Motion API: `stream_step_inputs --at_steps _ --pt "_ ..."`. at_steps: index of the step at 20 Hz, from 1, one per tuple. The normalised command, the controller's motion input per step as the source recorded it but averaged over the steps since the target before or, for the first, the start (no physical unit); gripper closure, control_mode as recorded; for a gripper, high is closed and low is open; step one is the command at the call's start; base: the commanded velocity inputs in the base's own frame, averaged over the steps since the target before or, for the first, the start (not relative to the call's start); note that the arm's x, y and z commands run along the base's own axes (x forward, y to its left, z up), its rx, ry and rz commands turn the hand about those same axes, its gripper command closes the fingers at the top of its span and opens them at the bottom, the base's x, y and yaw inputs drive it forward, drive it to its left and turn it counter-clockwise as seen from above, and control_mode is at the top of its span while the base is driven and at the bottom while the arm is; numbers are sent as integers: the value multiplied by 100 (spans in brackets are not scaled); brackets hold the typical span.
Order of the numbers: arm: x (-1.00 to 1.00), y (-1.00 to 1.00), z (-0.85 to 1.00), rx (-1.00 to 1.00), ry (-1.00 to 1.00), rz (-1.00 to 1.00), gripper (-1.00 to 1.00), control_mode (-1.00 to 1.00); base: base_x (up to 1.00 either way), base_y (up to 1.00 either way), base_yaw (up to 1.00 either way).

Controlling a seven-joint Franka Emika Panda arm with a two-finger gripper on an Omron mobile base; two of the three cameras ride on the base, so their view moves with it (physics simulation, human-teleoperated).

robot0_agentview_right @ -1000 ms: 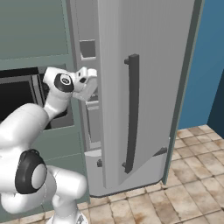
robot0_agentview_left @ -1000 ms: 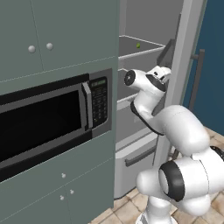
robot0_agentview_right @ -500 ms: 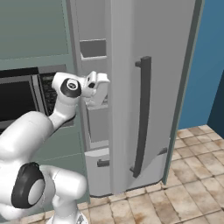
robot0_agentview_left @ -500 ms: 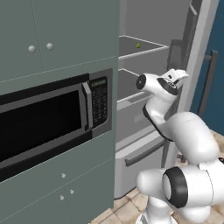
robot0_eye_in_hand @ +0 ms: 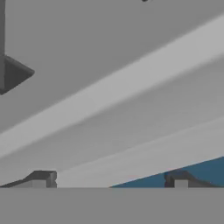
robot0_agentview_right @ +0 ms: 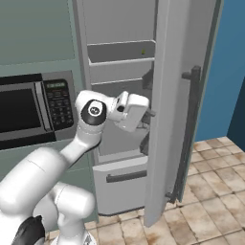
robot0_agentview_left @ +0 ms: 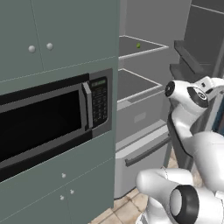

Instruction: There is a bowl on the dining counter. Grab a lemon wedge from the fridge and place it in the bowl. Then get the liquor bottle and glass cup from the cabinet and place them next to the bowl.

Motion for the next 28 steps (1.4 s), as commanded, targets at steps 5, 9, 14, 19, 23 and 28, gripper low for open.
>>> stream_step_inputs --at_steps 5,9,14,19,23,28 --pt "-47 -100 0 -1 -1 -9 -100 -100 0 0 0" --pt "-12 -100 0 0 -6 -3 -100 -100 0 0 0" --pt "42 -100 0 1 -2 0 -100 -100 0 0 0" --pt "99 -100 0 11 0 1 -100 -100 0 0 0" --pt "100 -100 0 20 0 6 -100 -100 0 0 0" --pt "74 -99 3 20 -4 8 -100 -100 0 0 0"
